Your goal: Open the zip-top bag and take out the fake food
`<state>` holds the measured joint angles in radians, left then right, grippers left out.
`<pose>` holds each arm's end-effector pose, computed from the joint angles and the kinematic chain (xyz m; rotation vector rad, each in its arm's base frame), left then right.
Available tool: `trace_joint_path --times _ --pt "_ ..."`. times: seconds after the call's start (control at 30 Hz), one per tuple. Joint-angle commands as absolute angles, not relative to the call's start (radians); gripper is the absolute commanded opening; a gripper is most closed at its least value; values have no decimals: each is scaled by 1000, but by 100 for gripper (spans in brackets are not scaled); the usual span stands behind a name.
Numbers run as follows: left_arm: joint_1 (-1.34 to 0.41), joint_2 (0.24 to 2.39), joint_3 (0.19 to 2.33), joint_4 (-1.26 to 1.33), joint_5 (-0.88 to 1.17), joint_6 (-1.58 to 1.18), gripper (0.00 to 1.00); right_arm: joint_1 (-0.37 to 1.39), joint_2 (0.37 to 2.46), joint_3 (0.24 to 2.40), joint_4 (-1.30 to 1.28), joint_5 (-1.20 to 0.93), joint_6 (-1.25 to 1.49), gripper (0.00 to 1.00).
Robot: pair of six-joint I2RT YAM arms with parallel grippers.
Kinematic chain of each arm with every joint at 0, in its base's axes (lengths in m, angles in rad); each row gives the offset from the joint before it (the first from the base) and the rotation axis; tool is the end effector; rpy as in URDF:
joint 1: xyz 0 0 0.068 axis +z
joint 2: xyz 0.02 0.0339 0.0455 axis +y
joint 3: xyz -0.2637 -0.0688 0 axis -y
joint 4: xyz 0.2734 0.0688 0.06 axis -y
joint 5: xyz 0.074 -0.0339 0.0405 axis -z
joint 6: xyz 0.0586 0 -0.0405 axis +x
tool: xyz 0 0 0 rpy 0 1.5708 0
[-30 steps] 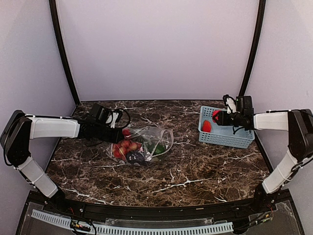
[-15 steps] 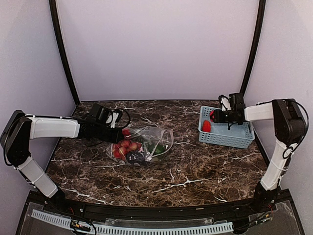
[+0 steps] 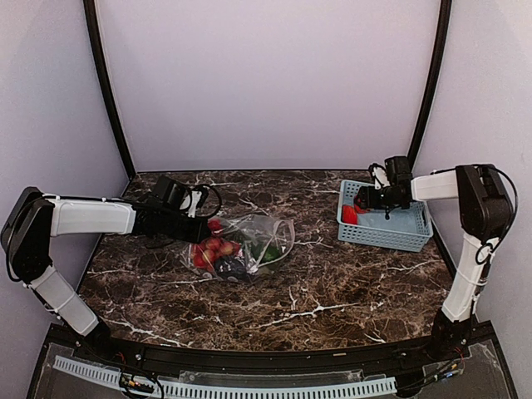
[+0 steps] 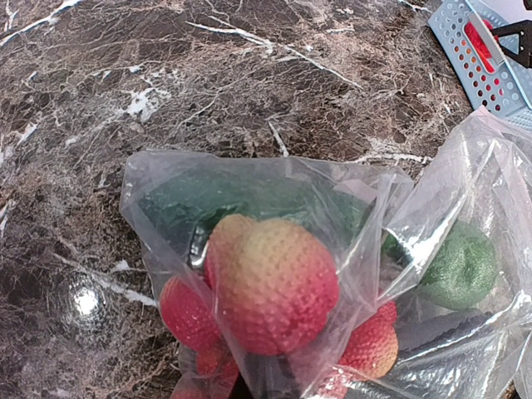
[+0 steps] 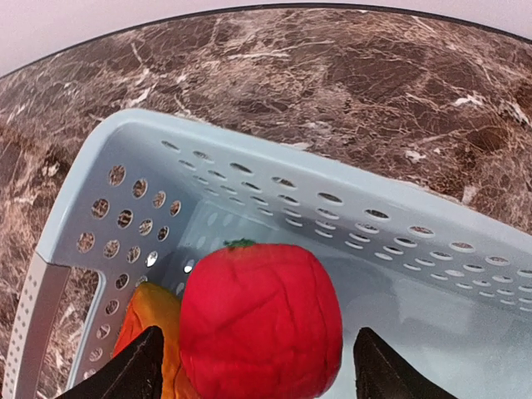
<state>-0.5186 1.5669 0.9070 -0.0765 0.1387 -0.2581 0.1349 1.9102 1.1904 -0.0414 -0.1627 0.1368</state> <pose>0.3170 -0.1902 0.1683 0.3789 2.3328 -0.5483 0.4430 0.0697 0.1361 -0.0795 2.3408 0.3249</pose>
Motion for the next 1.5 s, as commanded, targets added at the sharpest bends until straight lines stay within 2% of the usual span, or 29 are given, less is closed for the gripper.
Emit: trace_joint_path --times 0.0,0.1,0.33,0.7,1.0,1.47 --pt "-509 1532 895 -82 141 -258 1 127 1914 1210 -58 -164 137 78" --pt "-509 1528 892 -82 141 -258 1 127 1892 1199 -58 -173 135 83" --pt "-509 1515 888 -84 140 -257 1 147 1710 1117 -7 -281 117 83" --pt "-509 1514 882 -69 157 -264 1 371 1453 852 184 -440 61 80" --pt "-509 1510 881 -67 161 -262 1 577 1525 830 228 -477 36 72" --pt "-509 1513 888 -65 162 -261 1 734 1803 1063 146 -533 -36 58"
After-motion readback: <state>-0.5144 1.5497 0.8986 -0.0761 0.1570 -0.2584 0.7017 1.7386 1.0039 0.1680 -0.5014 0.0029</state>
